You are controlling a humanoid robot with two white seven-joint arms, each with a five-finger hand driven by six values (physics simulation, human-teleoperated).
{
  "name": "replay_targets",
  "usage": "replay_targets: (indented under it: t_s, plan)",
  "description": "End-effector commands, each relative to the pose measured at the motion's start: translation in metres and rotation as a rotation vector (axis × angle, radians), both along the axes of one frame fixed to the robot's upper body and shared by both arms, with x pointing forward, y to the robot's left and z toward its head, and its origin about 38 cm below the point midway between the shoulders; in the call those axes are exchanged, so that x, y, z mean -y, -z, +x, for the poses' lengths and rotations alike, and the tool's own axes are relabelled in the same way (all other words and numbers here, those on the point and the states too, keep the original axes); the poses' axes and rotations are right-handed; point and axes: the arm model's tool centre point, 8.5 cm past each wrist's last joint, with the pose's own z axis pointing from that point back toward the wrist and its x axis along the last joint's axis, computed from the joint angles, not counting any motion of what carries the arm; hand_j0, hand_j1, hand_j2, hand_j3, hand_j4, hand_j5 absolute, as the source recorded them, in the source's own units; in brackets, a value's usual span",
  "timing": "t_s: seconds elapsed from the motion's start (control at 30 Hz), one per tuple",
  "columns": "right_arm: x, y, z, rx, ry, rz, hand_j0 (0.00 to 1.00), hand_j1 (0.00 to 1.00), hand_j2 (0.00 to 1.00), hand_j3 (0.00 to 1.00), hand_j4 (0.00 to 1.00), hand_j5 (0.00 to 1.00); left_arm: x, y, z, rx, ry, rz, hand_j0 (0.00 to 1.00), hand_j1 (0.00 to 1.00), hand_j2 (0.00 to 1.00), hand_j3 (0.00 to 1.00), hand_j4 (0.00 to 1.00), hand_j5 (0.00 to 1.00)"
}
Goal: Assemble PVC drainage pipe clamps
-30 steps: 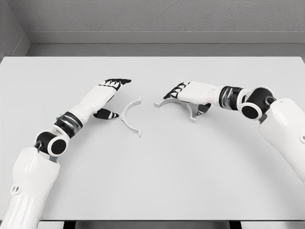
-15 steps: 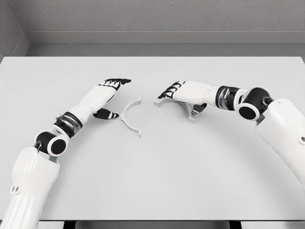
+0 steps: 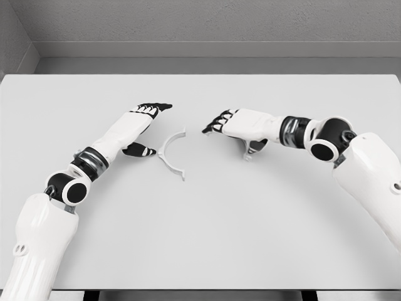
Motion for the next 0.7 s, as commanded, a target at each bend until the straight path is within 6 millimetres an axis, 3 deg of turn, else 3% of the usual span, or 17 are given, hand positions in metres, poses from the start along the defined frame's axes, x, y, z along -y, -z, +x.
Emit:
replay_targets:
  t_s: [0.0,0.67]
  plan:
    - [-0.0019,-0.003,-0.001,0.006,-0.005,0.007,1.0,1.0,1.0,1.0,1.0,1.0,-0.0003,-0.0008,0.0001,0.001,-0.002,-0.006,1.0,1.0,1.0,1.0,1.0,1.0]
    - [-0.0099,-0.003,-0.0081,0.011,-0.031,0.012,1.0,1.0,1.0,1.0,1.0,1.0,0.0009,0.0,-0.0005,-0.001,0.001,-0.007,1.0,1.0,1.0,1.0,1.0,1.0]
